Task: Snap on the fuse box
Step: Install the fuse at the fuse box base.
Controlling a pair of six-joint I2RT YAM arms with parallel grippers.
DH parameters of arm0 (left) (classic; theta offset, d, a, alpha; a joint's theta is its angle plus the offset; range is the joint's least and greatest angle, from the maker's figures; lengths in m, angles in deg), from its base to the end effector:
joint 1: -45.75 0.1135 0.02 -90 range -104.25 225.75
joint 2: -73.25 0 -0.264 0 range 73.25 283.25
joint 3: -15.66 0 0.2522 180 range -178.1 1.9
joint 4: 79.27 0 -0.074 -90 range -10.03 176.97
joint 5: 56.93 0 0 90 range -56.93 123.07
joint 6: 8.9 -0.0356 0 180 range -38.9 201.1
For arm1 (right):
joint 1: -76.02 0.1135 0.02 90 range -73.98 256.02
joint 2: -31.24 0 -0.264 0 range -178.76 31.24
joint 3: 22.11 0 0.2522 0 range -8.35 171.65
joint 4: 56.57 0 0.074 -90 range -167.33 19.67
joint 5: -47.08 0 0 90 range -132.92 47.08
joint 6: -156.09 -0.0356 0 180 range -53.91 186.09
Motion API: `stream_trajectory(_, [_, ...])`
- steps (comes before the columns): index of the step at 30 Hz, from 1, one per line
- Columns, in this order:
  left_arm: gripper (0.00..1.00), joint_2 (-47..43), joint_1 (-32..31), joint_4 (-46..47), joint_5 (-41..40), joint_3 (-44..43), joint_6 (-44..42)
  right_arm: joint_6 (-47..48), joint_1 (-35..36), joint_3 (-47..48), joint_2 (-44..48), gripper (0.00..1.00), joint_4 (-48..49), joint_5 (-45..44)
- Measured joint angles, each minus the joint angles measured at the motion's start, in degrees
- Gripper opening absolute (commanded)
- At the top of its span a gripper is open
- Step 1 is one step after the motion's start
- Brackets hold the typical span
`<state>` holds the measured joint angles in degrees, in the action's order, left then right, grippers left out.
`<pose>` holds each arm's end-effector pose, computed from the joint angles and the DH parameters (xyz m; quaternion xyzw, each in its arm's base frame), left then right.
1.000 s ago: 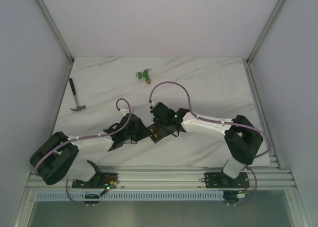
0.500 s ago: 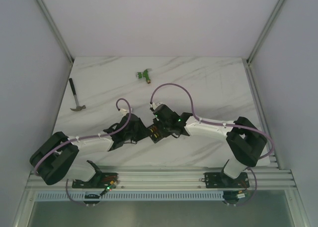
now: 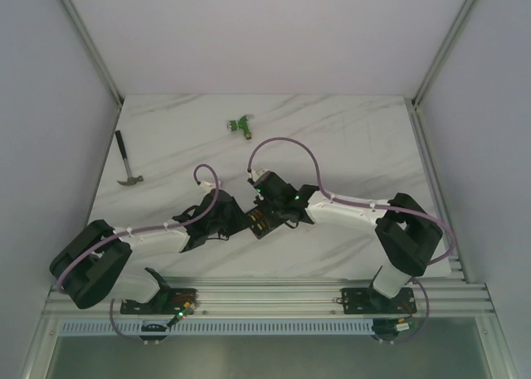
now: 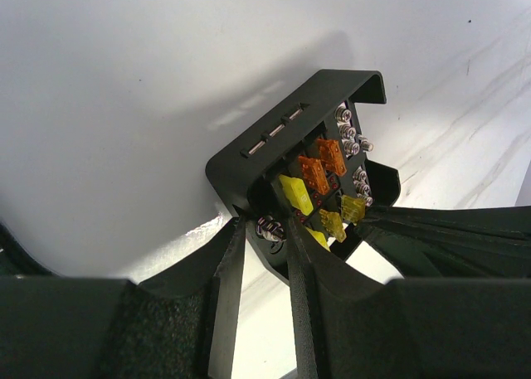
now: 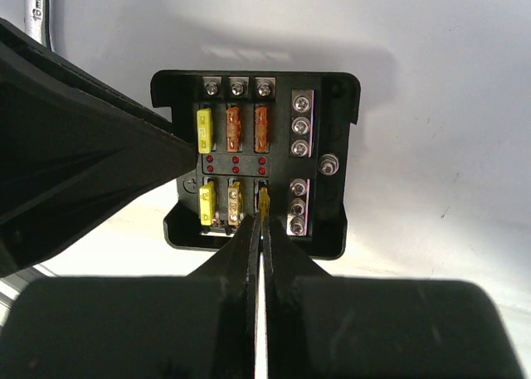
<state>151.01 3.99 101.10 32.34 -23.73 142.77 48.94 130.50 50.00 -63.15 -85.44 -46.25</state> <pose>0.1854 -0.1649 0.1475 -0.1581 0.8848 -0.3405 0.2761 0.2006 0.2774 0.1958 -0.2925 0.8962 0.1723 0.2856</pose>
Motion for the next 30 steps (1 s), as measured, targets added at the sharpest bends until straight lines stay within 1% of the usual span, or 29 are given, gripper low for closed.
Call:
stream_trajectory(13, [0.36,0.2,0.0,-0.09,0.07,-0.17,-0.04,2.05,0.26,8.33,-5.35,0.0,-9.51,0.46])
stream_trajectory(21, [0.36,0.33,0.0,-0.31,0.09,-0.35,-0.04,3.08,0.79,12.66,-8.48,0.0,-13.75,-0.07])
stream_trajectory(26, [0.36,0.35,0.0,-0.31,0.09,-0.35,-0.04,2.99,0.92,13.29,-9.14,0.0,-14.58,-0.39])
stream_trajectory(30, [0.36,0.39,0.0,-0.28,0.09,-0.35,-0.04,2.36,0.94,11.45,-8.33,0.0,-12.94,-0.57])
